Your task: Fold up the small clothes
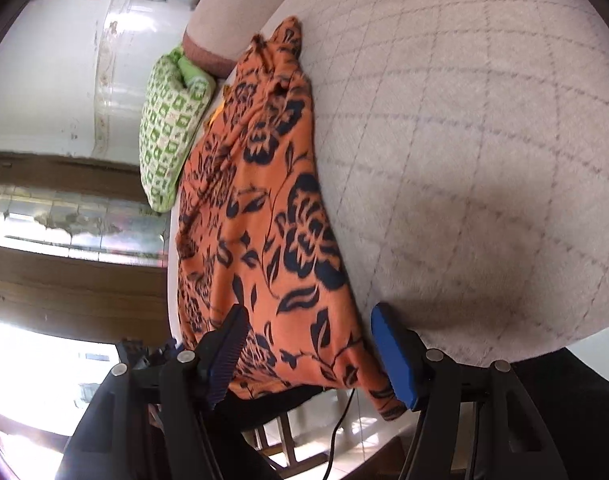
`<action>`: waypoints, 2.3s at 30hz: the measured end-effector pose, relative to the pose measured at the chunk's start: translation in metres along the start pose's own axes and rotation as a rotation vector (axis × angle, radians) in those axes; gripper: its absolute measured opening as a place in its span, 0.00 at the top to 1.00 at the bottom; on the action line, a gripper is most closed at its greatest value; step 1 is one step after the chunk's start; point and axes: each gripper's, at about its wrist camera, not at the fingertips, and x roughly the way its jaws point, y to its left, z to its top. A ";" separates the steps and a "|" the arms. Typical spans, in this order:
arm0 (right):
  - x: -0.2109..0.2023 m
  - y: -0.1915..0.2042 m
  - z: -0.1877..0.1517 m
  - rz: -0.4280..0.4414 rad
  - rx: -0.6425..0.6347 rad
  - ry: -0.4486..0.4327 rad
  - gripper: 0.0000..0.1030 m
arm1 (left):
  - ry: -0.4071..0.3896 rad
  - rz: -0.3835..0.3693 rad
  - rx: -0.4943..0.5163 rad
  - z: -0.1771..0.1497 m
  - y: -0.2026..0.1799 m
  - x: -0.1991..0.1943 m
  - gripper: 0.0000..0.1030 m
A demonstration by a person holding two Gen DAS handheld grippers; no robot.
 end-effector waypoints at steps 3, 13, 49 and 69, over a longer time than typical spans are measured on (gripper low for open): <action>0.013 0.008 -0.005 0.018 -0.043 0.048 0.39 | 0.037 -0.024 0.054 -0.001 -0.012 0.008 0.71; 0.043 0.028 -0.009 -0.043 -0.155 0.100 0.65 | 0.039 0.057 0.038 0.001 -0.013 0.009 0.42; 0.008 0.079 0.078 0.155 -0.193 -0.140 0.92 | -0.020 0.005 0.125 0.070 -0.040 -0.024 0.71; 0.028 0.054 0.042 -0.102 -0.270 -0.006 0.21 | 0.270 0.184 0.156 -0.004 -0.019 0.022 0.50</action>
